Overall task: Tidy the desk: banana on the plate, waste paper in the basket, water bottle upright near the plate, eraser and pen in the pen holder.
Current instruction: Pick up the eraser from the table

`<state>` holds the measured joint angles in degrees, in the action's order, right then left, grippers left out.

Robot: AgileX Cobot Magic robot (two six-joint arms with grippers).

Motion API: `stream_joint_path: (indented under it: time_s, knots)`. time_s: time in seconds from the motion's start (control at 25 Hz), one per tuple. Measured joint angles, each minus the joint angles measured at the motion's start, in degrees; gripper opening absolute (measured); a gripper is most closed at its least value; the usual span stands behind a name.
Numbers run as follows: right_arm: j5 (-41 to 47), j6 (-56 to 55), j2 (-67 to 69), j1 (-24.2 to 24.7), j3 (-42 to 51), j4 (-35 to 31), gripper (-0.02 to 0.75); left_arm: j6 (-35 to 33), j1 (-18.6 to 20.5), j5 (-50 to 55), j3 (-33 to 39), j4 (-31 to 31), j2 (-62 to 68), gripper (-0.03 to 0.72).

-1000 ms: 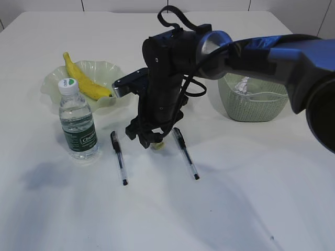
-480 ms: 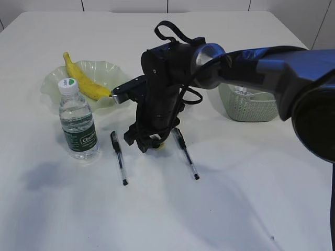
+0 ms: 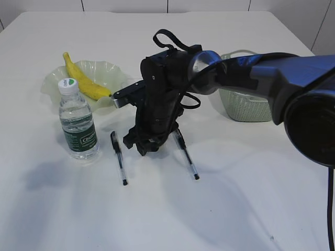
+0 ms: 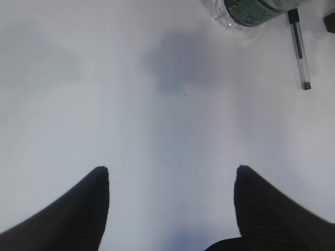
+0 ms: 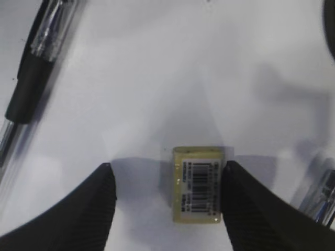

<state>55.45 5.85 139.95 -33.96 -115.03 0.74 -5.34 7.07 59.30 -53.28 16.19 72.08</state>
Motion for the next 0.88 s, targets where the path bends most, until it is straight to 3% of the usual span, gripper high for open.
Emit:
stream_joint_path:
  time_s: [0.24,0.56,0.88]
  knots:
    - [-0.45,-0.25,0.05,0.00,-0.09,-0.10,0.406,0.00,0.00,0.00,0.00,0.00,0.00,0.526]
    - [0.68,-0.25,0.14,0.00,-0.64,-0.10,0.197,0.00,0.00,0.00,0.00,0.00,0.00,0.526]
    - [6.59,-0.36,-0.60,0.00,-4.84,-0.10,0.189,0.00,0.00,0.00,0.00,-0.11,0.00,0.519]
